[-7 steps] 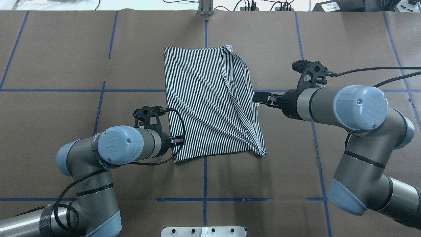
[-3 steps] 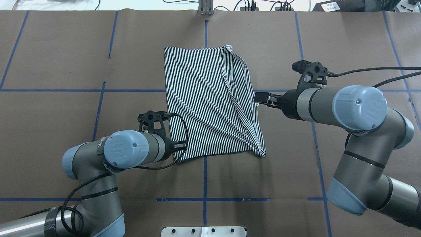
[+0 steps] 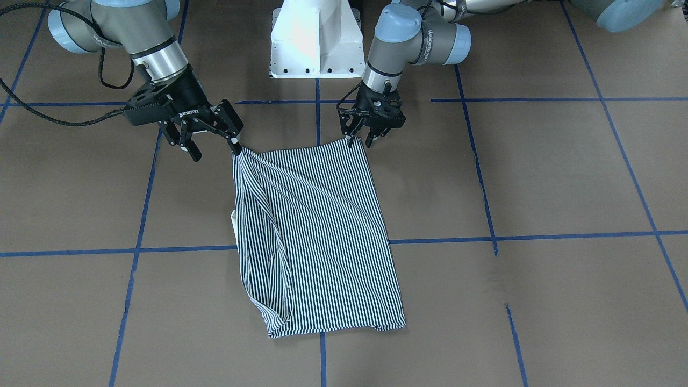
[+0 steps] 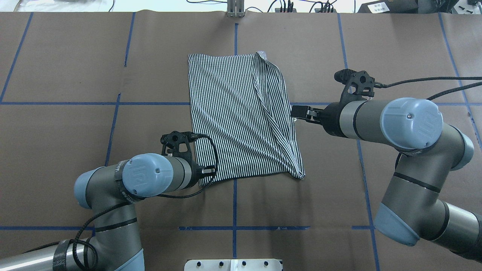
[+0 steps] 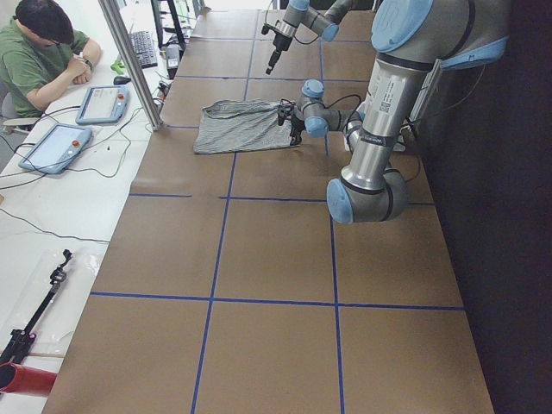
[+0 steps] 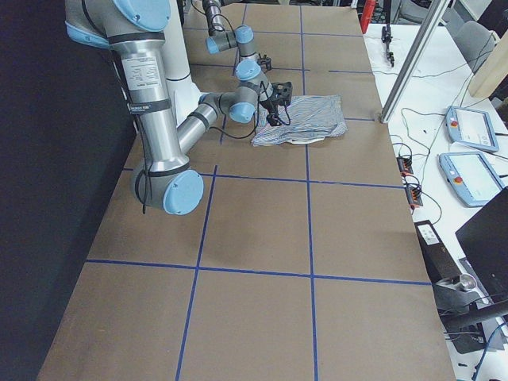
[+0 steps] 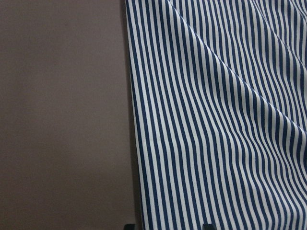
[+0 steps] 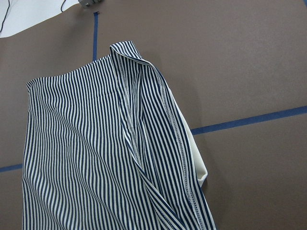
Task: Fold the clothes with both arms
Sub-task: 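Position the left gripper at the shirt edge nearest the robot, then move the right gripper to the near corner beside the left gripper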
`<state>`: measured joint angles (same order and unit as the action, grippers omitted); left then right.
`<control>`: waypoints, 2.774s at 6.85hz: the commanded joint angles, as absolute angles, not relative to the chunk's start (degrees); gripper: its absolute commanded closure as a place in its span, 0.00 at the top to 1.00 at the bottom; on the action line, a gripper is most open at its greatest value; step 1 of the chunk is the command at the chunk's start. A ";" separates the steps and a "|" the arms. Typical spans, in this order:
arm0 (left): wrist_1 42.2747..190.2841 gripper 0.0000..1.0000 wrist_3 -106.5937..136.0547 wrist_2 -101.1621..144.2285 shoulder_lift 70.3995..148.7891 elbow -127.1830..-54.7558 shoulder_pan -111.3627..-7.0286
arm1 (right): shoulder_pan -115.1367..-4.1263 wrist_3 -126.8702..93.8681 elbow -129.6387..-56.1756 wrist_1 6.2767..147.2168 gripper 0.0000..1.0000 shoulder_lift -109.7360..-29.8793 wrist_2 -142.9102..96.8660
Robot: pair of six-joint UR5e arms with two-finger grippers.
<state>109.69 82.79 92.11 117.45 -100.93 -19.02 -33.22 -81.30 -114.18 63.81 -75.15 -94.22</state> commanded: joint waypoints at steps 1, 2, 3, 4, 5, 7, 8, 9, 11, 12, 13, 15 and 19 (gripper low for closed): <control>109.69 0.48 82.79 92.11 117.42 -100.81 -18.81 | -33.22 -81.30 -114.17 63.81 1.00 -75.15 -94.22; 109.69 0.48 82.79 92.11 117.42 -100.81 -18.46 | -33.22 -81.30 -114.17 63.81 1.00 -75.15 -94.22; 109.69 0.48 82.79 92.02 117.51 -100.03 -18.37 | -33.22 -81.30 -114.17 63.81 1.00 -75.15 -94.22; 109.86 0.48 82.79 92.02 117.51 -99.41 -18.37 | -33.22 -81.30 -114.17 63.81 1.00 -75.15 -94.22; 109.86 0.38 82.79 92.02 117.51 -99.32 -18.37 | -33.22 -81.30 -114.17 63.81 1.00 -75.15 -94.22; 109.86 0.00 82.71 92.11 117.51 -99.40 -18.37 | -33.22 -81.30 -114.17 63.81 1.00 -75.15 -94.22; 109.86 0.00 82.36 92.11 117.34 -100.10 -18.46 | -33.22 -81.30 -114.17 63.81 1.00 -75.15 -94.22; 109.78 0.00 80.96 92.37 116.72 -100.80 -18.72 | -33.22 -81.30 -114.17 63.81 1.00 -75.15 -94.22; 110.21 0.00 76.83 92.28 114.72 -101.34 -19.77 | -33.22 -81.30 -114.00 63.81 1.00 -75.15 -94.13; 110.30 0.00 76.73 92.37 112.87 -102.99 -19.78 | -33.22 -81.47 -113.12 63.81 1.00 -75.06 -94.13; 110.39 0.00 76.73 92.37 111.89 -103.96 -19.78 | -33.05 -81.65 -112.51 64.16 1.00 -75.06 -94.13; 110.39 0.00 76.90 92.55 111.53 -105.90 -19.69 | -30.87 -93.70 -112.85 65.03 0.84 -74.62 -94.22; 110.39 0.00 77.08 92.46 111.88 -105.91 -19.51 | -19.63 -116.61 -112.33 80.32 0.66 -66.93 -86.96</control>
